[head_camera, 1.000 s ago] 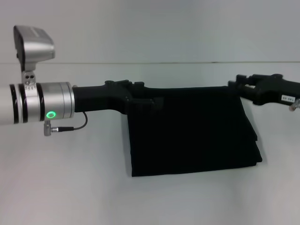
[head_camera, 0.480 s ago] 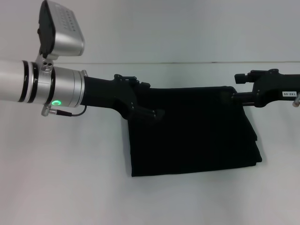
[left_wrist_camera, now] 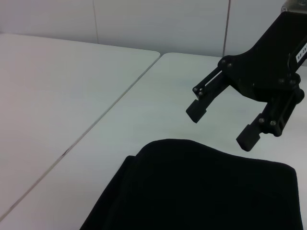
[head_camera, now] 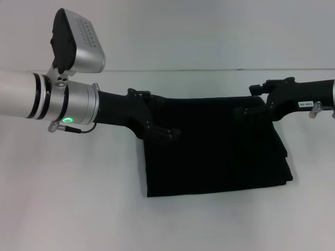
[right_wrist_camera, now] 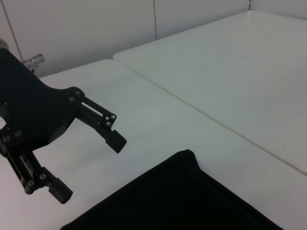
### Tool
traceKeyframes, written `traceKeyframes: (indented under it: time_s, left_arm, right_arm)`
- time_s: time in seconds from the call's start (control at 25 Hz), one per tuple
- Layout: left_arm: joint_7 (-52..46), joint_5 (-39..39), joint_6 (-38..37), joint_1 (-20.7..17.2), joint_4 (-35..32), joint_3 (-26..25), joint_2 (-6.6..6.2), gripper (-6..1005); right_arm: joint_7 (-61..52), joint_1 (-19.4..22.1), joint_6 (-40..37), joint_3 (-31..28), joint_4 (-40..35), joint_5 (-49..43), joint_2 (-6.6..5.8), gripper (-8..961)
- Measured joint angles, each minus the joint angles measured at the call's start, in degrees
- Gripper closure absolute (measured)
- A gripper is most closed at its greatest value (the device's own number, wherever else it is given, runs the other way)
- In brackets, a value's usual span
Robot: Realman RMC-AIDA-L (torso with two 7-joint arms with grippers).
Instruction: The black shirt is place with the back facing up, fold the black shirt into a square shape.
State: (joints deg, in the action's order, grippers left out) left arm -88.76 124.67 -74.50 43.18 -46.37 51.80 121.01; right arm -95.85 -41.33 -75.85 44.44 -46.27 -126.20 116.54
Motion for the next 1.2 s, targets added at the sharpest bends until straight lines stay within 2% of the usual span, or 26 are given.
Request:
traceKeyframes:
  time_s: [1.2]
  left_arm:
    - [-0.1,-0.2,-0.6,-0.4,0.0,-0.3,0.1,80]
  right_arm:
    - [-0.1,0.6,0.3,-0.3,0.0,0.2,0.11,80]
